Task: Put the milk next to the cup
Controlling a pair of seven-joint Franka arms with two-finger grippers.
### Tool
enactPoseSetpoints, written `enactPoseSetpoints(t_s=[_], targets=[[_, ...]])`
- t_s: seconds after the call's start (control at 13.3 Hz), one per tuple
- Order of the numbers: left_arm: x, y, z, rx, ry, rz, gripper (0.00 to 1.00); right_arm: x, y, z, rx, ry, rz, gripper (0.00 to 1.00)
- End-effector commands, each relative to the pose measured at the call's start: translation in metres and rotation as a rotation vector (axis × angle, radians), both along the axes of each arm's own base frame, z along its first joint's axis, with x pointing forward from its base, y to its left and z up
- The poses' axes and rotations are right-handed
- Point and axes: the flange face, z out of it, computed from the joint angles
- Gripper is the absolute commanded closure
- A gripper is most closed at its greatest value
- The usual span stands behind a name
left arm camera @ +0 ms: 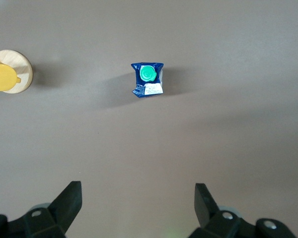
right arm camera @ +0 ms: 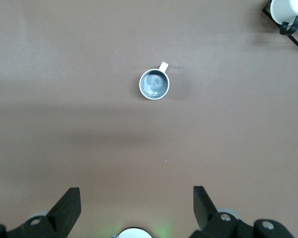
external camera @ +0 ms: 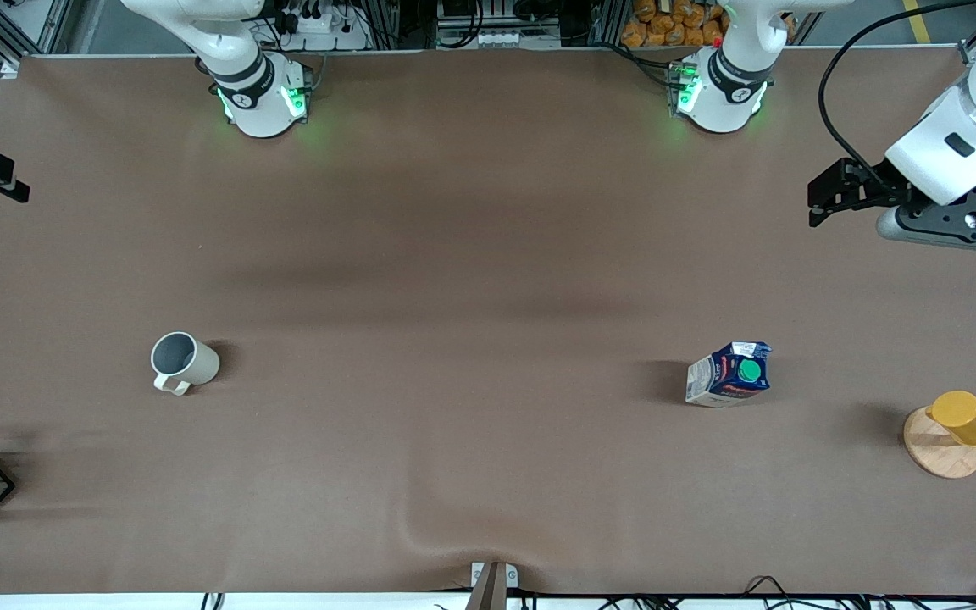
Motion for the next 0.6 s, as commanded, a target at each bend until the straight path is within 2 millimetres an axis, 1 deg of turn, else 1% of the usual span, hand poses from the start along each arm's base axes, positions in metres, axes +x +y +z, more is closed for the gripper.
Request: enactPoseSetpoints(t_s=[0.0, 0.15, 0.23, 0.3, 0.38, 0.53], targets=[[-0.006, 0.004, 0.012, 0.023, -0.013, -0.019, 0.00, -0.003, -0.005, -0.001, -0.015, -0.002, -0.016, 0.00], [-0.004, 0.005, 0.008, 0.025, -0.007, -0.012, 0.00, -0.001, -0.003, -0.003, -0.015, 0.000, -0.013, 0.00], [-0.004, 0.003, 0.008, 0.028, -0.008, -0.012, 0.00, 0.004, -0.004, -0.008, -0.006, 0.000, -0.014, 0.00], [-0.001, 0.000, 0.002, 0.028, 0.001, -0.012, 0.00, 0.012, -0.006, -0.019, -0.002, 0.010, -0.011, 0.00], [0.001, 0.000, -0.001, 0.029, 0.007, 0.001, 0.00, 0.023, -0.009, -0.037, 0.002, 0.042, -0.008, 0.00], [0.001, 0.006, -0.005, 0.062, 0.009, 0.009, 0.00, 0.049, -0.011, -0.086, 0.006, 0.107, -0.008, 0.00]])
